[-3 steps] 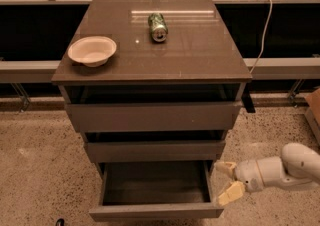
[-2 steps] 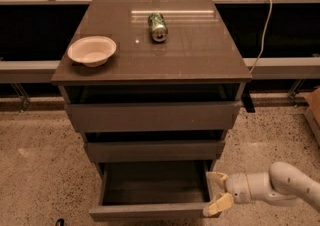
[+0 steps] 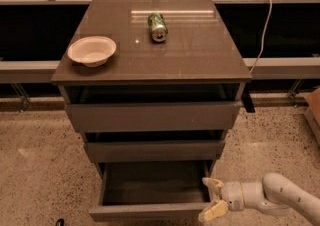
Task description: Close bottom drawer
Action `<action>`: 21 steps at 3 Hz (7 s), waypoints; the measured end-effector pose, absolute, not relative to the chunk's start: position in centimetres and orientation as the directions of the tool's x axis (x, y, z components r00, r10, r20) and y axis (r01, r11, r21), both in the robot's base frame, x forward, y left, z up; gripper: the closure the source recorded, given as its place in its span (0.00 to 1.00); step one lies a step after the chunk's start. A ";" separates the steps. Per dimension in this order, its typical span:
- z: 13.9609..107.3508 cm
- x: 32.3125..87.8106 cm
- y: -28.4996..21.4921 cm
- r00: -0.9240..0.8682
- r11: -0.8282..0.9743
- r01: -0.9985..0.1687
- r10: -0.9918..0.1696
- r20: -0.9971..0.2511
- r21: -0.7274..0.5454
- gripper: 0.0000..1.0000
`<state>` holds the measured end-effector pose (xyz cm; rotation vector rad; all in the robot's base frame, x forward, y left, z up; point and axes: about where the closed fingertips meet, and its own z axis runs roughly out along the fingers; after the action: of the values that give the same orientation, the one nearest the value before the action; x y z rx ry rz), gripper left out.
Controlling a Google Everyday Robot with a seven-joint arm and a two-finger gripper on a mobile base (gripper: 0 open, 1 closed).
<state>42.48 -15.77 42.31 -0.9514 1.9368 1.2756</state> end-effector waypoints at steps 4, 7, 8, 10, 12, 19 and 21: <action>33.1 43.5 -11.0 -0.224 0.171 -0.963 -0.082 -0.971 0.208 0.79; 32.1 42.6 -10.3 -0.188 0.182 -0.969 -0.089 -0.978 0.169 1.00; 30.6 40.2 -10.1 -0.134 0.191 -0.975 -0.111 -0.985 0.111 1.00; 26.6 37.5 -7.1 -0.030 0.168 -0.986 -0.190 -0.981 -0.002 1.00; 23.0 38.5 -4.2 -0.001 0.188 -0.980 -0.308 -0.951 -0.059 1.00; 16.3 46.3 1.6 0.053 0.267 -0.946 -0.436 -0.898 -0.186 1.00; 16.3 50.7 1.8 0.022 0.303 -0.943 -0.363 -0.932 -0.140 1.00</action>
Offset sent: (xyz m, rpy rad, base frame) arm 0.0212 0.0587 -0.1169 0.1587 -0.1835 0.0638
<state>50.73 1.83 16.26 -1.2425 1.5393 0.7056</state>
